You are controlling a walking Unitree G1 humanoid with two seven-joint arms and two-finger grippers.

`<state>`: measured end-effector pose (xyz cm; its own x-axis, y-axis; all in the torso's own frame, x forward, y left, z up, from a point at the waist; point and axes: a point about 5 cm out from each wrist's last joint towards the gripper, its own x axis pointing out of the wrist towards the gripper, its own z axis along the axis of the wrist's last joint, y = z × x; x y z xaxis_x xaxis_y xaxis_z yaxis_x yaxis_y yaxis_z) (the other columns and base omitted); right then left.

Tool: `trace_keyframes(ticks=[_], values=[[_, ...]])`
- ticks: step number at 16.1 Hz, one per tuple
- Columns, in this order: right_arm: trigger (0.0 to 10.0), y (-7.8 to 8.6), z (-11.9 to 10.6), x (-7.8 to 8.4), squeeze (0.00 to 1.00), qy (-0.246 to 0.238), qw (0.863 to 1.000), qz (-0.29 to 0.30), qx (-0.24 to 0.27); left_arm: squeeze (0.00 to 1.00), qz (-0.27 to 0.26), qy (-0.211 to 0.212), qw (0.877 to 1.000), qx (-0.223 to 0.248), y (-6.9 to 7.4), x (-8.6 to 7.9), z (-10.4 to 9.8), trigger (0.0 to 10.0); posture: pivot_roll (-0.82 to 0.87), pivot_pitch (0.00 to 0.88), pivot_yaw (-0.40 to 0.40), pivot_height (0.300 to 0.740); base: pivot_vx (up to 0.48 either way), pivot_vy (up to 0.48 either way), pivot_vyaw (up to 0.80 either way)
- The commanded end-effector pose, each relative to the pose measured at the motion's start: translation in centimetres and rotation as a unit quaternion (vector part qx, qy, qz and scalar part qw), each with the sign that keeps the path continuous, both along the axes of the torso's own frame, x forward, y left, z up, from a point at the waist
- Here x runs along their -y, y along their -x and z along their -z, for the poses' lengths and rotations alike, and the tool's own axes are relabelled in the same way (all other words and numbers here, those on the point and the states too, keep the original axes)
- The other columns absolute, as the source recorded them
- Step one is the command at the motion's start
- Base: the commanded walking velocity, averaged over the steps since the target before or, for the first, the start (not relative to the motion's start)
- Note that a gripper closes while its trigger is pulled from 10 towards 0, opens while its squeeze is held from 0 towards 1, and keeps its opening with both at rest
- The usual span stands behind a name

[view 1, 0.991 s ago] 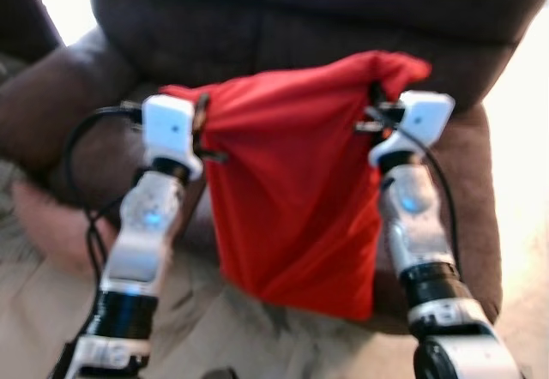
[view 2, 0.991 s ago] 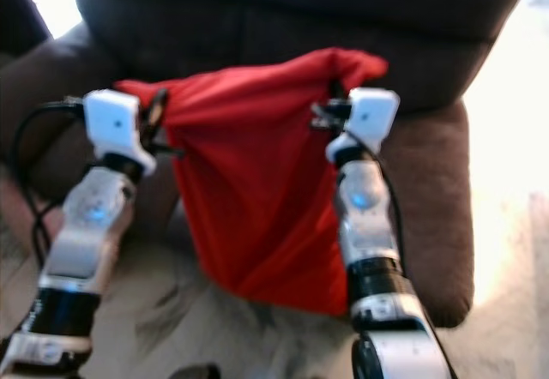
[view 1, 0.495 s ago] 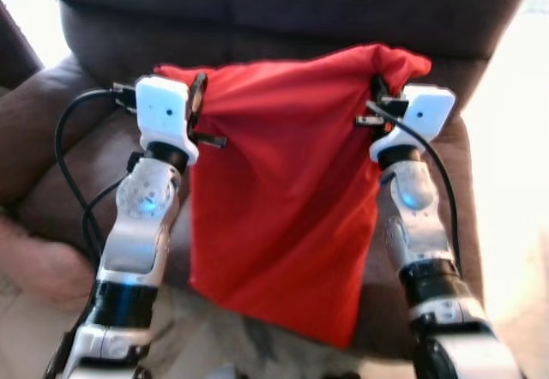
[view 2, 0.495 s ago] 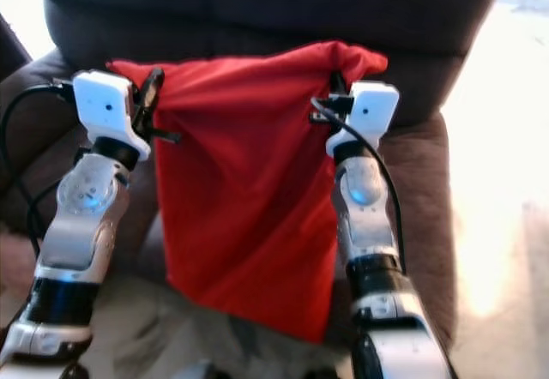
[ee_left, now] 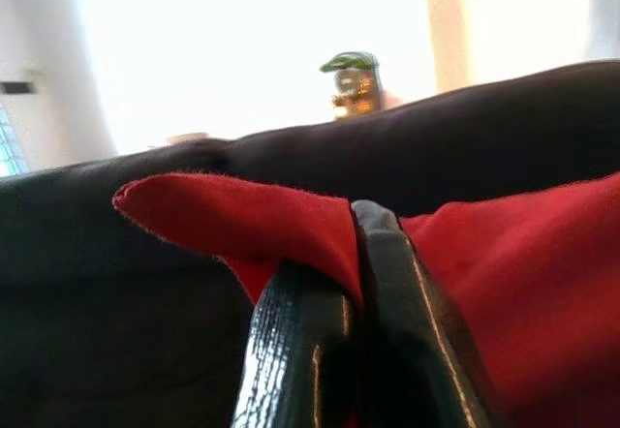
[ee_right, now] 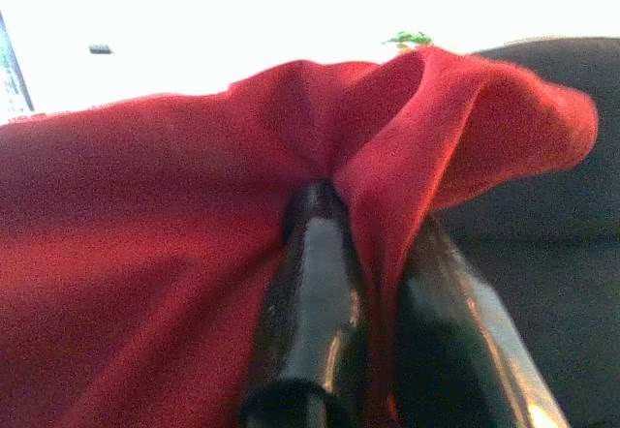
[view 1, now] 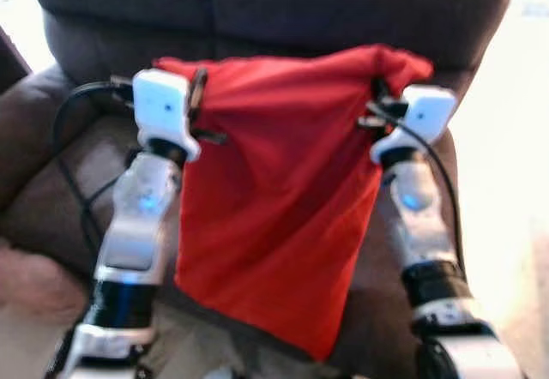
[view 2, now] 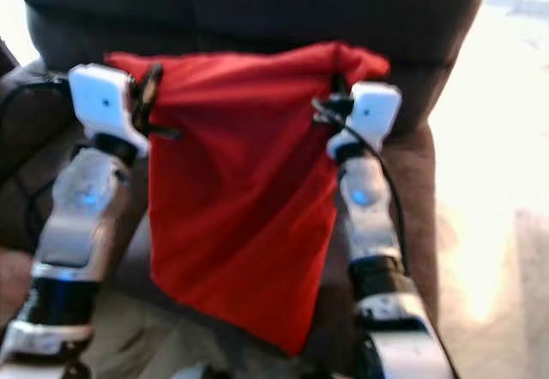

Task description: Move the pillow to the sofa from floor

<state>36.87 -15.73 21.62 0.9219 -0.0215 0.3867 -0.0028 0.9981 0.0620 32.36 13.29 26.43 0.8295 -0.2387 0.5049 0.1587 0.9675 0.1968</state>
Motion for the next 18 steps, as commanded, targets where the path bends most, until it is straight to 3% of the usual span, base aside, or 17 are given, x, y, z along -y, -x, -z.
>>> trace_keyframes(ticks=[1,7,12,18], values=[[10.0,0.4,-4.0,0.6,0.00,-0.017,0.996,0.017,0.082,0.00,-0.010,0.003,1.000,0.023,0.3,-0.7,-1.2,10.0,0.18,0.136,0.010,0.740,0.352,0.000,0.00],[10.0,0.2,-3.6,0.1,0.00,-0.012,0.997,0.004,0.072,0.00,-0.011,-0.001,1.000,0.014,0.3,-0.8,-0.8,10.0,0.18,0.139,0.003,0.740,0.351,0.000,0.00],[10.0,0.1,-2.5,-0.3,0.00,-0.009,0.999,-0.005,0.050,0.00,-0.018,0.000,1.000,-0.005,0.1,-1.1,0.1,10.0,0.18,0.142,0.002,0.740,0.000,0.000,0.00],[10.0,0.1,-2.5,-0.4,0.00,-0.009,0.999,-0.009,0.048,0.00,-0.020,-0.003,1.000,-0.009,0.1,-1.1,0.2,10.0,0.18,0.144,0.001,0.740,0.302,0.000,0.00]])
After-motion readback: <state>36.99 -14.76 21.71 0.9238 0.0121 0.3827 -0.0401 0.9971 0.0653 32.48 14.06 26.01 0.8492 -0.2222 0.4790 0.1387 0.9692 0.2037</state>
